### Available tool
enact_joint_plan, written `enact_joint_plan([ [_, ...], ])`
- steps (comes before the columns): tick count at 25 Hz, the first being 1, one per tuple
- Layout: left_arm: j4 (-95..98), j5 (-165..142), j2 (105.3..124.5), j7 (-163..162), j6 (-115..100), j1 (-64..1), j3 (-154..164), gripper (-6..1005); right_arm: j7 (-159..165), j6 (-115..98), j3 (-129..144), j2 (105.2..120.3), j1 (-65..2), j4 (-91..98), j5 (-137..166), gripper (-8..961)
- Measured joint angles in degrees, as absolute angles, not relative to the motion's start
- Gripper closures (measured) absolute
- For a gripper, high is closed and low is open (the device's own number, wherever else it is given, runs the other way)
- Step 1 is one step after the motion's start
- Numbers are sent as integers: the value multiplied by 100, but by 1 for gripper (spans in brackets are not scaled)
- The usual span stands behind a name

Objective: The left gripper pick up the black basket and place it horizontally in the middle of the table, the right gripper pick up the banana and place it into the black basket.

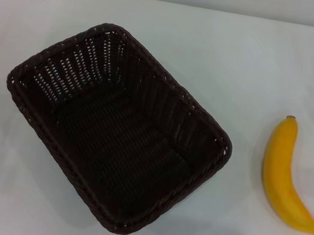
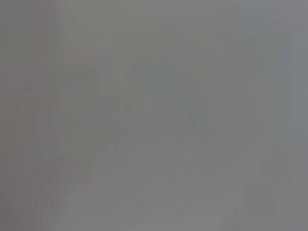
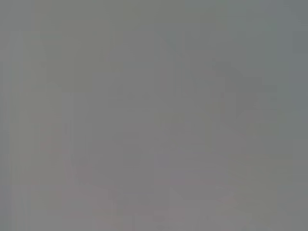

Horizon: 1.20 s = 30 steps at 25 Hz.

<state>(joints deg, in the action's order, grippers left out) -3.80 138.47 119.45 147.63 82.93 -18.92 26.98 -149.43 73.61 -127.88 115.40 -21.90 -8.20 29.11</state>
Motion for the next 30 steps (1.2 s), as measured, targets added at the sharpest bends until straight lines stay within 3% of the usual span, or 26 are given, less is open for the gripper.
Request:
enact_joint_plan([
  [2, -94, 13705, 11880, 14055, 8202, -1829, 2806, 107, -14944, 7353, -12791, 11540, -2177, -820, 2909, 111],
  [5, 961, 12918, 11637, 12174, 7573, -1646, 3276, 107, -14946, 7342, -12796, 11539, -2169, -820, 2909, 111],
  [12, 3122, 9953, 10683, 8000, 7484, -1782, 3765, 109, -14949, 7348, -12798, 11524, -2123, -881, 2908, 111],
  [15, 3804, 8472, 10401, 6703, 7820, -2159, 3791, 110, -14950, 7353, -12797, 11524, -2133, -882, 2909, 111],
  [24, 4890, 4867, 10132, 4819, 8961, -3932, 3912, 120, -14938, 7369, -12759, 11554, -2229, -889, 2912, 111],
  [27, 4889, 4479, 10151, 4777, 9094, -4195, 3927, 142, -14932, 7374, -12742, 11573, -2263, -889, 2935, 111],
  [30, 4861, 3543, 10308, 4744, 9223, -4861, 4290, 163, -14930, 7383, -12735, 11582, -2280, -871, 2942, 111],
])
